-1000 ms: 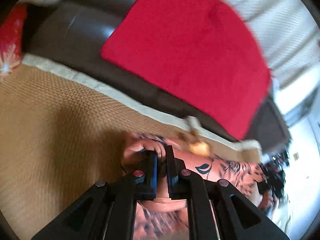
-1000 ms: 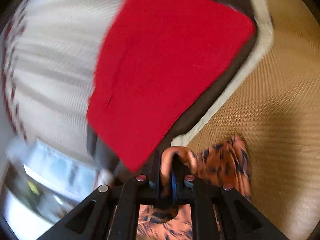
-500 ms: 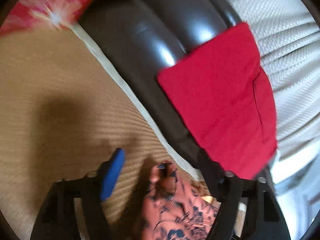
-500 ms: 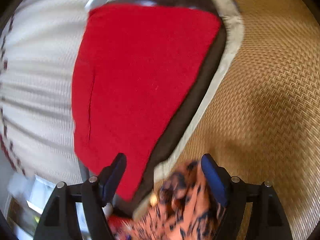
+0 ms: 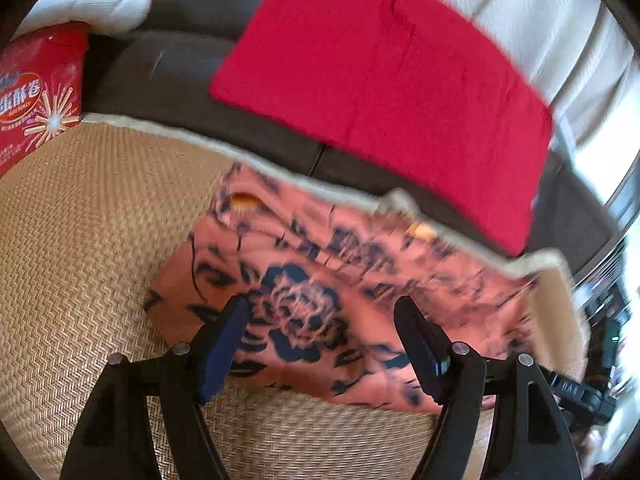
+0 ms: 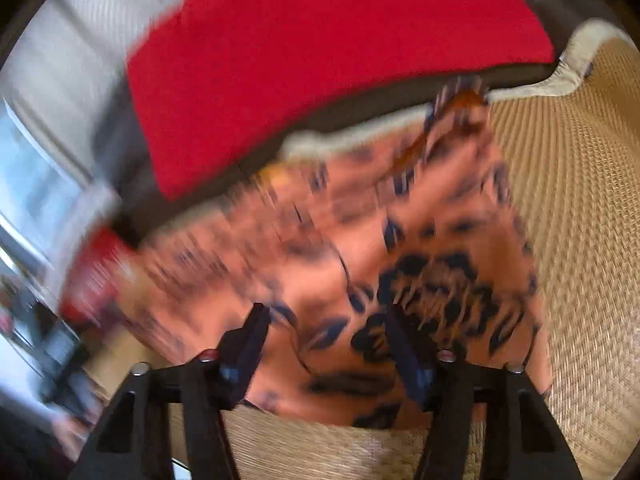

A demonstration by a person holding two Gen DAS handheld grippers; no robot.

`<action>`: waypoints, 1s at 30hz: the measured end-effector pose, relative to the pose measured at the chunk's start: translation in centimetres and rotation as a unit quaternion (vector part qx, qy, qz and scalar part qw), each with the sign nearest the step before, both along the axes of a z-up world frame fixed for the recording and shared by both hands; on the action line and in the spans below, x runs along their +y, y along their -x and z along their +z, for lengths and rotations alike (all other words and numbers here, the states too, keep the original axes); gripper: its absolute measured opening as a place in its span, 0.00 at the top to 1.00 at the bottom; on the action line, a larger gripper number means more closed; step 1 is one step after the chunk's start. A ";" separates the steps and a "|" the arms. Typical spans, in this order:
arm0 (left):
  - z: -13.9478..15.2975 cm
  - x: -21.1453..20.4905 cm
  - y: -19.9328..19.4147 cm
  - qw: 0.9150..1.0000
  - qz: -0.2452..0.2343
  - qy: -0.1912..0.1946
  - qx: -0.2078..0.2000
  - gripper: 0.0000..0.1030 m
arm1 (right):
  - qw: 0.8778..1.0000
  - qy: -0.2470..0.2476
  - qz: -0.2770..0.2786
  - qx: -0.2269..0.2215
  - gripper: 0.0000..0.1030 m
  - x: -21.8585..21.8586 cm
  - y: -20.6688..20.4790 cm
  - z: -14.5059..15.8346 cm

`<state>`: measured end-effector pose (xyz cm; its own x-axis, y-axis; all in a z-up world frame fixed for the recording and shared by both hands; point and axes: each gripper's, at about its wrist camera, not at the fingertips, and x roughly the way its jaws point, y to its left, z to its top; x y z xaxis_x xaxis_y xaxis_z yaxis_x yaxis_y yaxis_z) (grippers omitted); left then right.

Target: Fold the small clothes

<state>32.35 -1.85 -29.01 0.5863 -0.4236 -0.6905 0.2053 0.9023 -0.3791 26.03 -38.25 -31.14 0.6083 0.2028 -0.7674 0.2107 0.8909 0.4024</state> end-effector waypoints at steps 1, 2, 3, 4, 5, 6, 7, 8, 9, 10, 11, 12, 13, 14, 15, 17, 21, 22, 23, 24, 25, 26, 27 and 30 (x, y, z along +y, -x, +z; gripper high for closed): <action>-1.0 -0.4 -0.4 1.000 0.001 -0.017 0.021 0.26 | 0.999 0.031 0.009 0.021 0.47 0.9 -0.2 -0.9; -2.0 -0.7 -0.7 0.999 0.005 -0.031 0.044 0.26 | 0.997 0.066 0.022 0.012 0.47 1.8 0.2 -1.1; -2.8 -0.9 -0.9 0.997 0.008 -0.039 0.066 0.26 | 0.995 0.088 0.032 0.013 0.48 2.2 0.3 -1.1; -3.2 -1.0 -0.8 0.996 0.006 -0.042 0.074 0.26 | 0.994 0.099 0.035 0.018 0.48 2.5 0.5 -1.0; -3.1 -1.4 -0.5 0.996 0.001 -0.055 0.066 0.26 | 0.995 0.094 0.031 0.018 0.48 2.4 0.5 -0.9; -3.0 -1.9 -0.2 0.995 -0.009 -0.075 0.062 0.26 | 0.996 0.086 0.027 0.016 0.49 2.2 0.8 -1.0; -2.9 -2.2 0.2 0.994 -0.016 -0.087 0.060 0.26 | 0.997 0.072 0.022 0.012 0.49 1.8 1.1 -0.9; -2.9 -2.2 0.4 0.994 -0.018 -0.088 0.061 0.26 | 0.998 0.057 0.019 0.010 0.49 1.0 1.6 -0.8; -3.0 -2.2 0.6 0.995 -0.016 -0.071 0.069 0.26 | 0.999 0.036 0.014 0.008 0.49 0.4 1.7 -0.6; -2.9 -1.5 1.0 0.996 -0.011 -0.048 0.077 0.26 | 1.000 0.004 0.007 0.004 0.49 -0.4 1.9 -0.3; -2.9 -0.6 1.3 0.996 -0.003 -0.015 0.088 0.26 | 1.000 -0.031 -0.002 0.000 0.49 -1.2 2.0 -0.1; -3.2 0.5 1.7 0.995 0.004 0.018 0.098 0.26 | 0.998 -0.065 -0.012 -0.005 0.49 -1.9 2.1 0.0; -3.4 1.1 2.0 0.993 0.010 0.046 0.110 0.26 | 0.993 -0.113 -0.024 -0.016 0.48 -3.1 2.6 0.1; -3.9 1.7 2.4 0.989 0.015 0.075 0.127 0.26 | 0.990 -0.137 -0.031 -0.025 0.46 -3.7 2.9 0.1; -4.4 2.2 3.0 0.985 0.016 0.098 0.140 0.26 | 0.986 -0.158 -0.038 -0.040 0.46 -4.4 3.3 0.3; -5.2 2.4 3.5 0.976 0.019 0.140 0.163 0.26 | 0.983 -0.167 -0.034 -0.067 0.45 -4.4 3.4 1.3; -3.9 2.1 3.6 0.980 0.031 0.138 0.137 0.26 | 0.979 -0.187 -0.014 -0.086 0.45 -4.0 3.5 1.8; -3.3 1.8 3.6 0.985 0.034 0.120 0.120 0.26 | 0.982 -0.173 -0.011 -0.080 0.45 -3.5 3.0 1.8; -2.7 1.5 3.4 0.988 0.035 0.105 0.106 0.26 | 0.984 -0.162 -0.006 -0.076 0.45 -3.0 2.8 1.8; -2.0 1.3 3.1 0.992 0.034 0.086 0.088 0.26 | 0.985 -0.154 -0.001 -0.074 0.45 -2.4 2.0 1.7; -1.4 1.1 2.5 0.994 0.033 0.072 0.075 0.26 | 0.986 -0.150 0.006 -0.072 0.45 -1.9 1.4 1.6; -0.7 1.4 2.0 0.996 0.032 0.059 0.064 0.26 | 0.986 -0.149 0.011 -0.070 0.45 -1.4 0.7 1.4; -0.1 1.2 1.5 0.998 0.031 0.039 0.049 0.26 | 0.987 -0.146 0.014 -0.068 0.45 -1.0 0.5 1.4; 0.9 1.7 0.0 0.999 0.027 0.025 0.021 0.26 | 0.990 -0.125 0.015 -0.057 0.45 -0.2 -1.8 0.5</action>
